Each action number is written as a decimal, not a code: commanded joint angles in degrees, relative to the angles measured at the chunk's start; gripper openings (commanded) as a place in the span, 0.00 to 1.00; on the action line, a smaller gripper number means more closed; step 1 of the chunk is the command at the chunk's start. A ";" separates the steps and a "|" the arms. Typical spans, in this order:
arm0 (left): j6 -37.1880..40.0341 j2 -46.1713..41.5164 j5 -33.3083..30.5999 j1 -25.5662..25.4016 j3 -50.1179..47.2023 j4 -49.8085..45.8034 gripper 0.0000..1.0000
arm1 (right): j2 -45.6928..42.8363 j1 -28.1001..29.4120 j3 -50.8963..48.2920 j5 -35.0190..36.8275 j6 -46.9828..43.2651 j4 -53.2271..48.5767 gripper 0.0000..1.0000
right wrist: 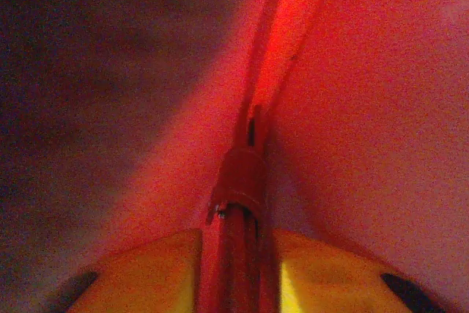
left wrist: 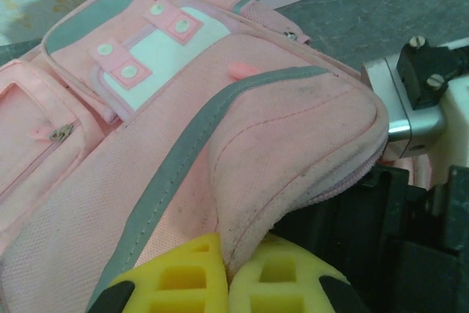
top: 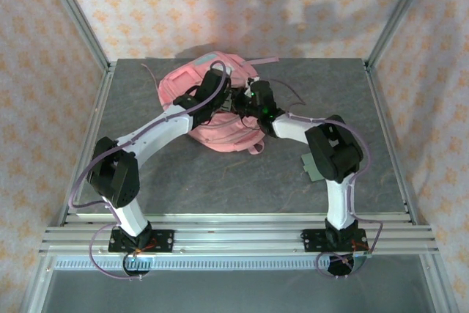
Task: Pack books, pencil case, and school supplies into a backpack
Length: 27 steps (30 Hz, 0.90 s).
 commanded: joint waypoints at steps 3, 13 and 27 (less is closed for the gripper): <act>-2.03 -4.21 0.63 -1.30 0.04 6.34 0.00 | -5.92 0.39 -2.30 3.44 -5.98 -10.06 0.46; -2.58 -4.26 -0.60 -1.30 -3.14 7.00 0.00 | -27.93 -3.80 -15.43 14.95 -19.08 -29.03 0.56; -3.42 -3.57 1.00 -1.30 -4.15 7.68 0.00 | -55.23 -15.58 -31.55 39.45 -18.22 -62.07 0.82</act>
